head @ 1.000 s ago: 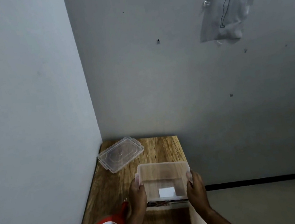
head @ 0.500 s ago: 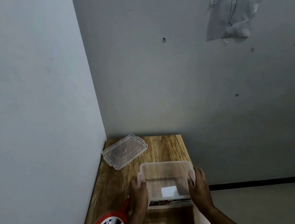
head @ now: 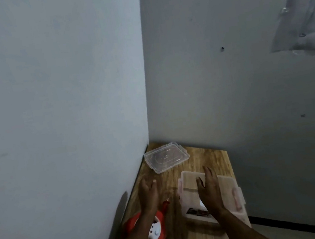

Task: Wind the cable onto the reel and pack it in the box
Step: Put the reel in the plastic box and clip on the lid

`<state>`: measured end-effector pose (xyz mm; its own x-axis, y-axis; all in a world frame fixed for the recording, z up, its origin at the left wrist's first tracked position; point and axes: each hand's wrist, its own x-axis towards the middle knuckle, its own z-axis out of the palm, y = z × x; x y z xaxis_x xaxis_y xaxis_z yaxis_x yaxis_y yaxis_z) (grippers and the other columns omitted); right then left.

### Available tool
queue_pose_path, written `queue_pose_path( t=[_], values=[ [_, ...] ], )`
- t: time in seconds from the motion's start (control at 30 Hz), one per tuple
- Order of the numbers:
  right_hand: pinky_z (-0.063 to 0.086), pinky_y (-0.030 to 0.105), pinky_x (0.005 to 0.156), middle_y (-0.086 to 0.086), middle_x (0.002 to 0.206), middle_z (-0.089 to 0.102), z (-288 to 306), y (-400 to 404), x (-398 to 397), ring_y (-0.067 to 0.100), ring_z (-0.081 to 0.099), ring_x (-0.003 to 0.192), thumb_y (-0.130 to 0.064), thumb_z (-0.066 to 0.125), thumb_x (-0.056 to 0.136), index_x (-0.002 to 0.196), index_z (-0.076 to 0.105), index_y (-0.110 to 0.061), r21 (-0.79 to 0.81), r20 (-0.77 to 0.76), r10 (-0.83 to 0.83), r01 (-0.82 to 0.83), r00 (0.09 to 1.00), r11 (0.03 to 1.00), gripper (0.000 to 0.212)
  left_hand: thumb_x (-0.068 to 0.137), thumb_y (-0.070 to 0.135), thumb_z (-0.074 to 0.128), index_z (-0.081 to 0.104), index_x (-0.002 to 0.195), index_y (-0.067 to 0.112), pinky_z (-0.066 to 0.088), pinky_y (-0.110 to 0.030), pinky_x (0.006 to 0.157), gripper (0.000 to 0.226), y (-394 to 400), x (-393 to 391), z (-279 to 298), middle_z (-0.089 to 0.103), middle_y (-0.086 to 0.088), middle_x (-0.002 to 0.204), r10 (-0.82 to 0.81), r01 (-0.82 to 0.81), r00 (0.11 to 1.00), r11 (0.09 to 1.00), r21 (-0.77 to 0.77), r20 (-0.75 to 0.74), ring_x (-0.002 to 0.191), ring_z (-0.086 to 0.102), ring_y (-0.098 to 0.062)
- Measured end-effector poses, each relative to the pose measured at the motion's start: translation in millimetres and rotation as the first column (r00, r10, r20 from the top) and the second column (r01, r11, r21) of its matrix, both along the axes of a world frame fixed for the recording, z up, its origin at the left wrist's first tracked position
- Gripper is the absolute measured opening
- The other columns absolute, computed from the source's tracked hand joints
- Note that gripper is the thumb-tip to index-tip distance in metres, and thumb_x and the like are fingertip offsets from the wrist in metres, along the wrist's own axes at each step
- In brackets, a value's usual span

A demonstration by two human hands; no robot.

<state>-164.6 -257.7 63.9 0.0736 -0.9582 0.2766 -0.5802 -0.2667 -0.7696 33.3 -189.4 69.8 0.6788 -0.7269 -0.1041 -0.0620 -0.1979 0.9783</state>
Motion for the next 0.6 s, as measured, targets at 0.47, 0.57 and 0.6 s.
queue_pose_path(
  t=[0.47, 0.57, 0.6],
  values=[
    [0.029, 0.031, 0.114, 0.008, 0.158, 0.035, -21.1, 82.0, 82.6, 0.021, 0.030, 0.146, -0.012, 0.054, 0.100, 0.150, 0.038, -0.007, 0.086, -0.009, 0.249, -0.248, 0.968, 0.965, 0.053, 0.104, 0.013, 0.055, 0.042, 0.152, 0.009, 0.050, -0.011, 0.085, 0.050, 102.2, 36.4, -25.7, 0.045, -0.010, 0.156, 0.097, -0.097, 0.994, 0.995, 0.018, -0.044, 0.141, 0.047, -0.028],
    [0.035, 0.023, 0.100, -0.001, 0.144, 0.046, -33.5, 99.6, 87.9, 0.013, 0.042, 0.131, -0.012, 0.057, 0.099, 0.140, 0.046, -0.012, 0.066, -0.003, 0.295, -0.295, 0.955, 0.953, 0.043, 0.103, 0.019, 0.055, 0.041, 0.152, 0.013, 0.048, -0.039, 0.109, 0.051, 118.1, 34.2, -38.4, 0.045, -0.011, 0.157, 0.100, -0.098, 0.993, 0.994, 0.042, -0.070, 0.141, 0.047, -0.029],
    [0.039, 0.023, 0.095, -0.003, 0.136, 0.050, -38.1, 106.7, 88.5, 0.012, 0.047, 0.125, -0.014, 0.057, 0.098, 0.134, 0.049, -0.017, 0.064, -0.002, 0.307, -0.306, 0.952, 0.950, 0.037, 0.103, 0.021, 0.055, 0.041, 0.153, 0.013, 0.047, -0.044, 0.111, 0.052, 123.4, 32.3, -44.2, 0.044, -0.011, 0.157, 0.101, -0.096, 0.992, 0.993, 0.065, -0.079, 0.141, 0.047, -0.030]
  ],
)
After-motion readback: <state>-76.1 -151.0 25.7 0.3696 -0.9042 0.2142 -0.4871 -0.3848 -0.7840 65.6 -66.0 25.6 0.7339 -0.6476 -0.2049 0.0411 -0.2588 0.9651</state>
